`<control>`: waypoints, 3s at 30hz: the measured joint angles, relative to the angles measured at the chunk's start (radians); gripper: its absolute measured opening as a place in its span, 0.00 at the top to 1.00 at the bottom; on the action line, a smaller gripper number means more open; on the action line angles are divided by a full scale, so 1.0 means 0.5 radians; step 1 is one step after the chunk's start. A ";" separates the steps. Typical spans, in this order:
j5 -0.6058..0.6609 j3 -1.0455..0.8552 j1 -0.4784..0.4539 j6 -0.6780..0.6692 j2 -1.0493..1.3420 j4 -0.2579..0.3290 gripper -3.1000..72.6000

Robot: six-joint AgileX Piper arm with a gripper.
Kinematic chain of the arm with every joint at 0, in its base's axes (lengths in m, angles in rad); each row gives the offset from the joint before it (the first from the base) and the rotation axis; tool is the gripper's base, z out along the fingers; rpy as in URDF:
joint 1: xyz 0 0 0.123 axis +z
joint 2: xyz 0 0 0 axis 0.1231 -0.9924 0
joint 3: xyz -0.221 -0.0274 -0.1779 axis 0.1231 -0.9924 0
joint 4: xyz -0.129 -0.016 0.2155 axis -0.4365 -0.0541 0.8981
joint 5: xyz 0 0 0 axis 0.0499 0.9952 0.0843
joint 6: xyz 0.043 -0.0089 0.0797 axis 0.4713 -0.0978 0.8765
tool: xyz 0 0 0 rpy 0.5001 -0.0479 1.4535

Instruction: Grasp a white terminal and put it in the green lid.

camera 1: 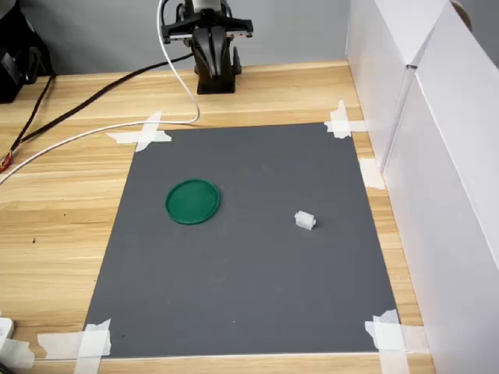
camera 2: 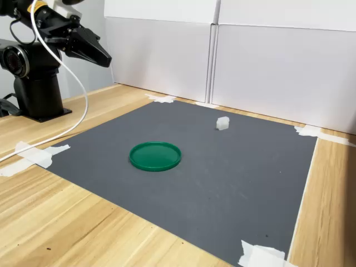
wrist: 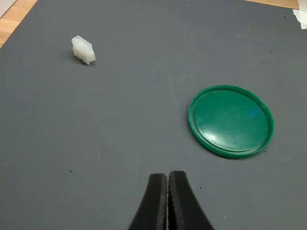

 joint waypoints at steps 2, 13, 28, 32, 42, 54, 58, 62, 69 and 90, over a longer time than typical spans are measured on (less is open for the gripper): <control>0.000 0.000 0.000 0.000 0.000 0.000 0.98; 0.000 0.000 0.000 0.000 0.000 0.000 0.98; 0.005 0.028 0.000 -0.020 -0.055 0.000 0.98; 0.005 0.150 0.000 -0.065 -0.257 0.000 0.98; 0.005 0.663 0.000 -0.116 -0.817 0.000 0.98; 0.274 1.253 0.080 -0.428 -1.446 0.096 0.98; 0.363 1.403 0.267 -0.571 -1.621 0.094 0.98; 0.427 1.524 0.414 -0.627 -1.785 0.070 0.98; 0.407 1.721 0.607 -0.627 -2.038 0.056 0.98; 0.637 2.090 0.669 -0.692 -2.632 -0.142 0.82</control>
